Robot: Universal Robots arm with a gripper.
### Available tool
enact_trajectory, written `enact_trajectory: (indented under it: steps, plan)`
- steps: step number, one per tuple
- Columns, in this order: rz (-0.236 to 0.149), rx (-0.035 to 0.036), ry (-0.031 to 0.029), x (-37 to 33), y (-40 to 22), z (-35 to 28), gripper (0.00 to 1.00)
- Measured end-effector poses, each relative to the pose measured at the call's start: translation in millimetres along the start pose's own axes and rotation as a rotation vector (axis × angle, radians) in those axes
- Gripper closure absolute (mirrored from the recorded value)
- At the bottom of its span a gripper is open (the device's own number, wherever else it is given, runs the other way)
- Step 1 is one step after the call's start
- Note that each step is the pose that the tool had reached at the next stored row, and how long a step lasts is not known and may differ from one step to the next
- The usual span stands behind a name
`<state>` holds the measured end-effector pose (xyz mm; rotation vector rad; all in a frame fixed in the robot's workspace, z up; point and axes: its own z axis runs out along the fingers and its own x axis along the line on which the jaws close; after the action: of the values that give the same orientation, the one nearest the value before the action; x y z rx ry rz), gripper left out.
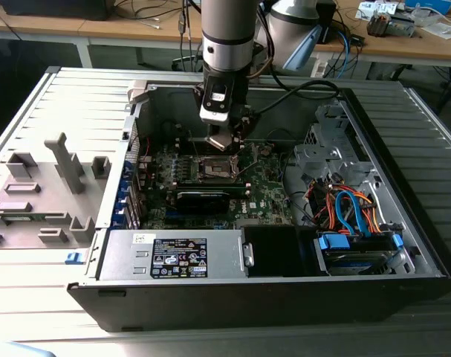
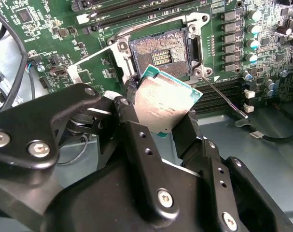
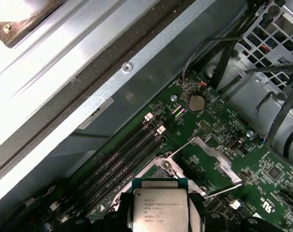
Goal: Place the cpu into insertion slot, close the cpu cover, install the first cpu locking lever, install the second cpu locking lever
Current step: 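Place the cpu into insertion slot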
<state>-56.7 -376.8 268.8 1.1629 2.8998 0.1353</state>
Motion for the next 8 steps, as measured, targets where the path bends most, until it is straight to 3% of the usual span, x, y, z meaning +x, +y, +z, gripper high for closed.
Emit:
enact_trajectory:
  steps: [8]
  plan:
    - [0.031,-0.0006,-0.0026,0.0,0.0,0.2,0.45]
